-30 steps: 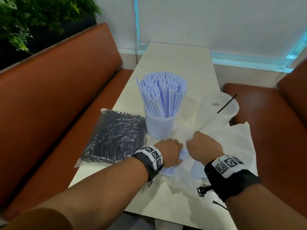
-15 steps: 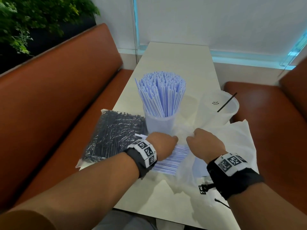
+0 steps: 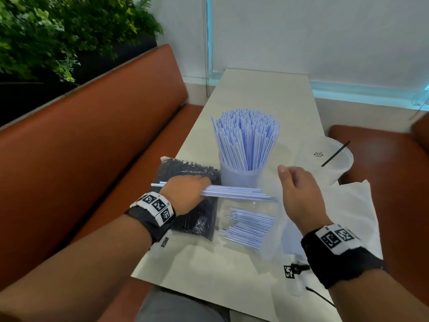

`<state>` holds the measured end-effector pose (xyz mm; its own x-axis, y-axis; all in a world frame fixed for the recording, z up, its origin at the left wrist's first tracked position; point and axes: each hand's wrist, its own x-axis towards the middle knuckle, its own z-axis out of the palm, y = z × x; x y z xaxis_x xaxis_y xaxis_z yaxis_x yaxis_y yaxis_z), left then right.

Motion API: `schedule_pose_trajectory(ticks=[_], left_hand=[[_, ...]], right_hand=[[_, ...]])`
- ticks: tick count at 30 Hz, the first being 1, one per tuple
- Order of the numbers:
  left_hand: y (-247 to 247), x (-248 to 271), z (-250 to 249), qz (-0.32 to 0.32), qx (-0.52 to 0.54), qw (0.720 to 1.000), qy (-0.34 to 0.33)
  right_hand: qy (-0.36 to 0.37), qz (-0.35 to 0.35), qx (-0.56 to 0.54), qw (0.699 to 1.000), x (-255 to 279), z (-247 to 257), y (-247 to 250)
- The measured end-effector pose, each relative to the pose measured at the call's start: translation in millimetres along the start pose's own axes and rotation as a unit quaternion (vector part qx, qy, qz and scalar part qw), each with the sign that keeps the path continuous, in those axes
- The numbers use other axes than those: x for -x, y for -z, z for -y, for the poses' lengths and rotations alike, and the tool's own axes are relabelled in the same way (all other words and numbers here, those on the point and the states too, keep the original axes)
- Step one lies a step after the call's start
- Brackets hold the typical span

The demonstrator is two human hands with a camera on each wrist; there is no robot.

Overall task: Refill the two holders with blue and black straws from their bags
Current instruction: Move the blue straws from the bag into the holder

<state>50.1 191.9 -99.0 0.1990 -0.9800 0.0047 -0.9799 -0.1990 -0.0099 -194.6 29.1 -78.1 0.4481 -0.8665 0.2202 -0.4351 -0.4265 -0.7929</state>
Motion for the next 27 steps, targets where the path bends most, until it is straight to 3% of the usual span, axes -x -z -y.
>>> schedule_pose_trajectory(ticks=[2, 4, 7, 9, 11, 13, 17, 19, 21, 24, 26, 27], left_hand=[[0.9, -2.5, -12.9, -0.037, 0.03, 0.999, -0.017], [3.3, -8.2, -30.5, -0.053, 0.042, 0.997, -0.045], [10.4, -16.3, -46.6, -0.065, 0.042, 0.995, -0.055], [14.7, -20.4, -55.1, -0.076, 0.042, 0.995, -0.055], [18.2, -23.6, -73.5, -0.086, 0.053, 0.992, -0.07], [22.8, -27.0, -94.9, -0.086, 0.07, 0.99, -0.081], [44.2, -31.9, -97.2, -0.106, 0.178, 0.978, -0.041], [61.5, -30.6, -93.2, -0.144, 0.353, 0.924, 0.0], [87.0, -28.1, -97.4, -0.211, 0.554, 0.805, 0.021], [116.0, -35.0, -100.8, -0.324, 0.71, 0.625, -0.012], [122.6, -42.1, -103.7, -0.355, 0.771, 0.529, -0.022], [121.8, -44.5, -107.9, -0.353, 0.789, 0.503, -0.015]], right_hand=[[-0.026, 0.03, -0.141, 0.989, 1.7, 11.7, -6.1], [-0.082, 0.092, -0.203, 0.971, 4.0, 19.0, -10.8], [-0.103, 0.015, -0.277, 0.955, 1.0, 18.9, -4.8], [-0.11, 0.007, -0.285, 0.952, -1.2, 18.4, 0.9], [-0.092, 0.081, -0.227, 0.966, 3.8, 20.0, -3.8], [-0.1, 0.115, -0.231, 0.961, 10.5, 21.9, -10.5], [-0.211, 0.07, -0.378, 0.899, 3.8, 15.2, -3.0], [-0.262, 0.081, -0.406, 0.872, 2.1, 8.9, -1.2], [-0.298, 0.105, -0.413, 0.854, 4.0, 5.7, -4.8], [-0.342, 0.117, -0.46, 0.811, 6.0, 8.4, -8.0], [-0.357, 0.118, -0.505, 0.777, 5.5, 14.0, -8.5], [-0.357, 0.128, -0.525, 0.762, 5.4, 17.4, -9.1]])
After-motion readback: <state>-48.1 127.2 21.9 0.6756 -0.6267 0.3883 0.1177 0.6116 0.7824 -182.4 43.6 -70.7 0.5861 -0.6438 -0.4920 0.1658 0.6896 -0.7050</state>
